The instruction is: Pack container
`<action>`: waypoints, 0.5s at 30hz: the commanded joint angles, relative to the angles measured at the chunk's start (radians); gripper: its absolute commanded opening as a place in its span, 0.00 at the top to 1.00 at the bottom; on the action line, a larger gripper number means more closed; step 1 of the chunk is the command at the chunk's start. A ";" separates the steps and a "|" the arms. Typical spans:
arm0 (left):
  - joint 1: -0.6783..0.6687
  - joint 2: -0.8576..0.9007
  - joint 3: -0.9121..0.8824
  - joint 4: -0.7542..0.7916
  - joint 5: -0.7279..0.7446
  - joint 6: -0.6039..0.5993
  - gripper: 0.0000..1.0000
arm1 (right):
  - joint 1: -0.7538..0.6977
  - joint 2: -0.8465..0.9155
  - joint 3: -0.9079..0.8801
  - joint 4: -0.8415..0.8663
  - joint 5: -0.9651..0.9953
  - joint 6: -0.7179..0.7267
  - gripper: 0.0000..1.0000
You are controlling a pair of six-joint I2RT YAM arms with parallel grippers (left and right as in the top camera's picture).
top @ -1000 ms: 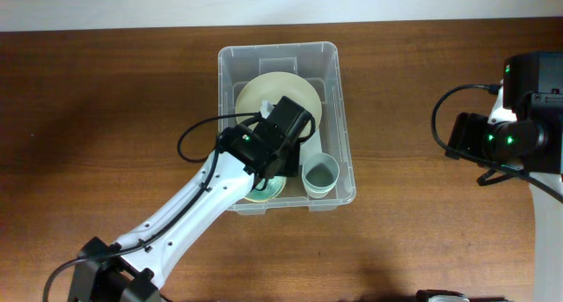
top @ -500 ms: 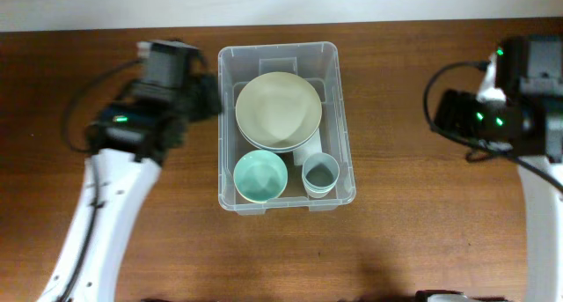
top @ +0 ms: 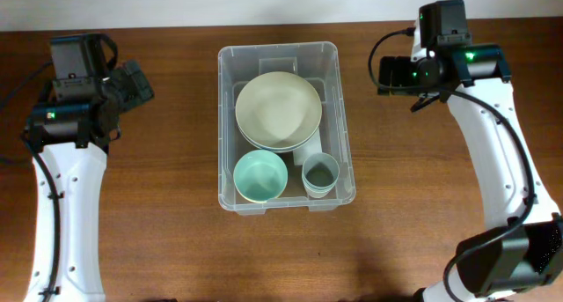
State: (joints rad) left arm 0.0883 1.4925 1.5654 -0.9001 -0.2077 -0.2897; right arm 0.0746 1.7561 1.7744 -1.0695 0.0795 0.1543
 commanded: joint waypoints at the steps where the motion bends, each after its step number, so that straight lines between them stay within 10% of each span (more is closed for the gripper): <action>1: 0.008 -0.038 -0.012 -0.029 0.032 0.087 0.00 | -0.004 -0.097 -0.005 -0.007 0.081 0.058 0.01; 7: 0.008 -0.200 -0.207 0.051 0.135 0.158 0.00 | -0.003 -0.229 -0.073 -0.009 0.090 0.074 0.01; 15: 0.006 -0.663 -0.640 0.170 0.175 0.156 0.00 | -0.003 -0.737 -0.726 0.253 0.092 0.116 0.01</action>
State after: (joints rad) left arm 0.0914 0.9806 1.0210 -0.7361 -0.0559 -0.1532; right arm 0.0746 1.1629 1.2091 -0.8520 0.1551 0.2516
